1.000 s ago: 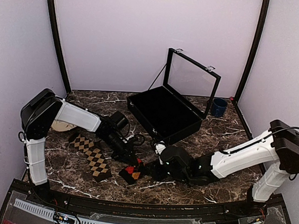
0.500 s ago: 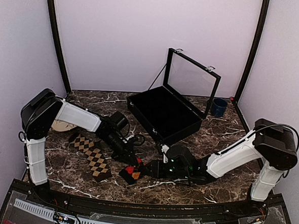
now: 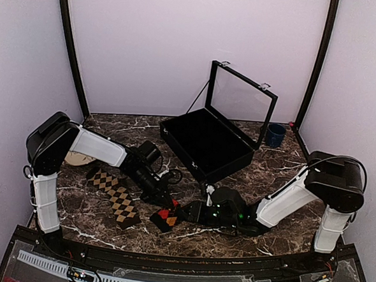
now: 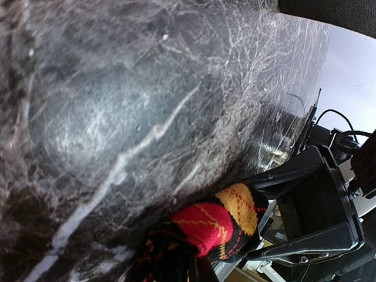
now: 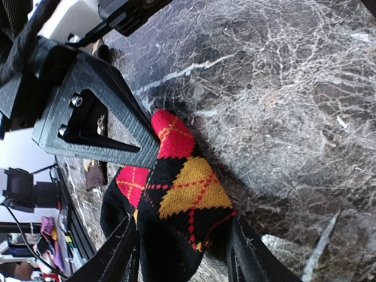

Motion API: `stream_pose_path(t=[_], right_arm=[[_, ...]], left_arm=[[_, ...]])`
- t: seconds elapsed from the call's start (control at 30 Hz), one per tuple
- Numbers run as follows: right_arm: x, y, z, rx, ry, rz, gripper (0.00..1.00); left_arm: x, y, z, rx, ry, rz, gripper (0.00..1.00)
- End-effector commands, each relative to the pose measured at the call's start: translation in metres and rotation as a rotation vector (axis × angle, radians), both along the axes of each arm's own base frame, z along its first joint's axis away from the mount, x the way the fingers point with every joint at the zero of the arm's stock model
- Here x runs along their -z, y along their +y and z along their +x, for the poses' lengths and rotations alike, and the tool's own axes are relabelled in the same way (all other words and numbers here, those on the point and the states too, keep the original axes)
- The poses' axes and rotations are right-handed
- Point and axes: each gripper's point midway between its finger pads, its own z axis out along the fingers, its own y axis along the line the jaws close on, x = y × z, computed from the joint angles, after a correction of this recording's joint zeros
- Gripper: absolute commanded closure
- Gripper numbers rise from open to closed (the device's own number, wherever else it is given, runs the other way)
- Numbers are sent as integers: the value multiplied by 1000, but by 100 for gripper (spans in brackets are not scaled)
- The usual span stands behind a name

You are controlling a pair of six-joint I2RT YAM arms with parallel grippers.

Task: Roll the socks
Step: Roll the sock at the center of the board.

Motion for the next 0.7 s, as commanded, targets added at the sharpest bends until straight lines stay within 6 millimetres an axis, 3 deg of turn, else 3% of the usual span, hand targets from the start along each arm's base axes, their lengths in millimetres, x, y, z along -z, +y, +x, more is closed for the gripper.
stream_pose_path(t=[0.0,0.33,0.67], right_arm=[[10,-2,2,42,51,38,54],[19,0,0,51,97,55,66],[17,4,1,47,89,82,94]], left_arm=[[58,37,-23,-19,69,231,95],[58,33,-23,-39,87,205,95],[58,31,-23,-57,100,195,96]])
